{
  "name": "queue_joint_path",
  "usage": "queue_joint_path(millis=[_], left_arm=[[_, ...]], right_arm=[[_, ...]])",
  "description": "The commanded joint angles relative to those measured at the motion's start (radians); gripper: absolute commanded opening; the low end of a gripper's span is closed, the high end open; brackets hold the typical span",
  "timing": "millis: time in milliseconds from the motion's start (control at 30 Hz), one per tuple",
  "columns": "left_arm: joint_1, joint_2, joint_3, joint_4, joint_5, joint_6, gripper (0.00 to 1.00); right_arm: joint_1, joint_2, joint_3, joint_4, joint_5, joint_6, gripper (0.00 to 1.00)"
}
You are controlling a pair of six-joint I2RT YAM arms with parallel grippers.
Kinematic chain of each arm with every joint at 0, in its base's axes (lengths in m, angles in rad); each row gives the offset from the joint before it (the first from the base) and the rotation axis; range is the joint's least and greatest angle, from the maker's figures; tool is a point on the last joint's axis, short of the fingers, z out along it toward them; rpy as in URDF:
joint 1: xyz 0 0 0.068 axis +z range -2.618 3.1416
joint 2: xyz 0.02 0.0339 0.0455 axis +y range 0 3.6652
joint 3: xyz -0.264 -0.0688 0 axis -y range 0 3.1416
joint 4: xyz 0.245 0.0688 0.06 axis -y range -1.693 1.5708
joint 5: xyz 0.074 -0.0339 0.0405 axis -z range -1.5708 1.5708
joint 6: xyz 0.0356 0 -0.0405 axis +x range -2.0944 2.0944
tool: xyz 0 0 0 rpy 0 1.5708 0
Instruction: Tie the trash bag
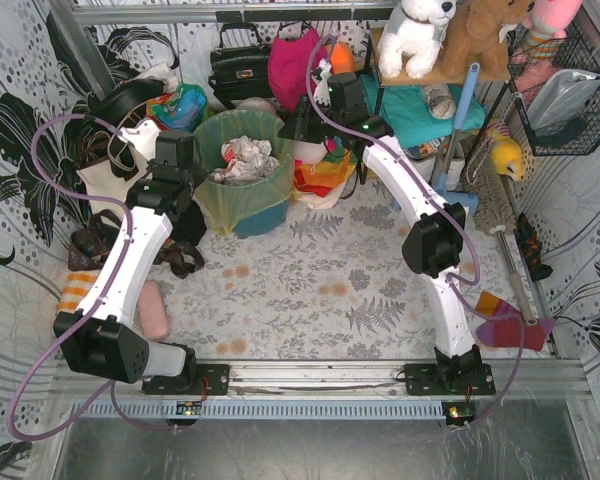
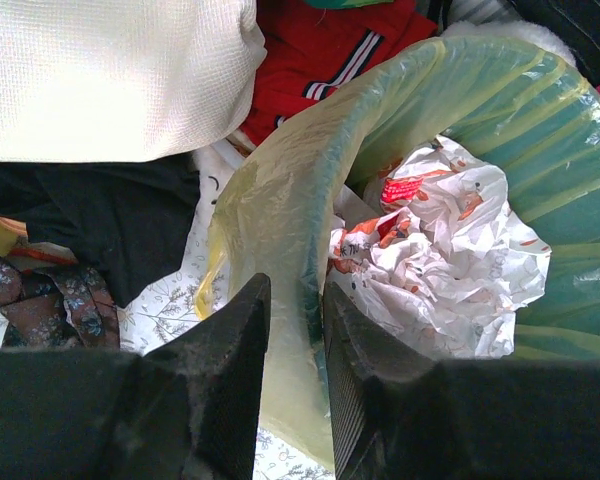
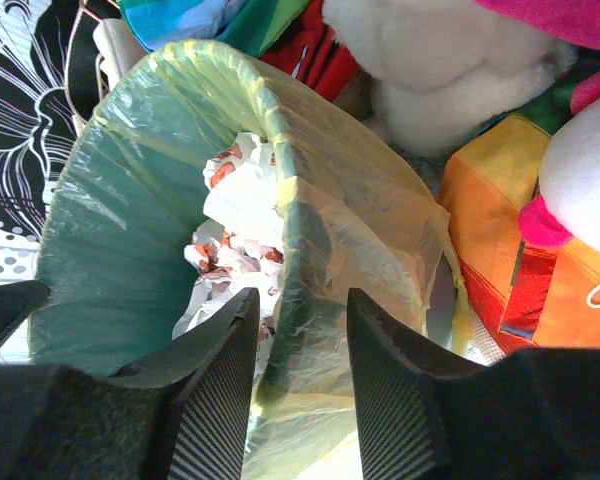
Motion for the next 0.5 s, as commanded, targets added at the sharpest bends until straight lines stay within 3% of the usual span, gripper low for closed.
queue_joint_path(millis=[0,133,367,467], left_arm=[[-0.005,0.006,0.020,0.054,-0.038,0.009,0.34],[-0.005,0.008,0.014,0.058,-0.042,0.013,0.27],[-0.006,-0.003,0.026,0.051,-0.014,0.037,0.02],[-0.005,-0.014,0.044,0.036,0.050,0.068,0.00]], right_arm=[[0.008,0.022,0.043,-0.005,-0.014,0.019,0.39],[0.007,0.026,0.045,-0.004,-0.018,0.020,0.31],[0.014,-0.012,0.035,-0.023,-0.011,0.013,0.08],[0.022,-0.044,0.027,-0.052,0.007,0.006,0.00]])
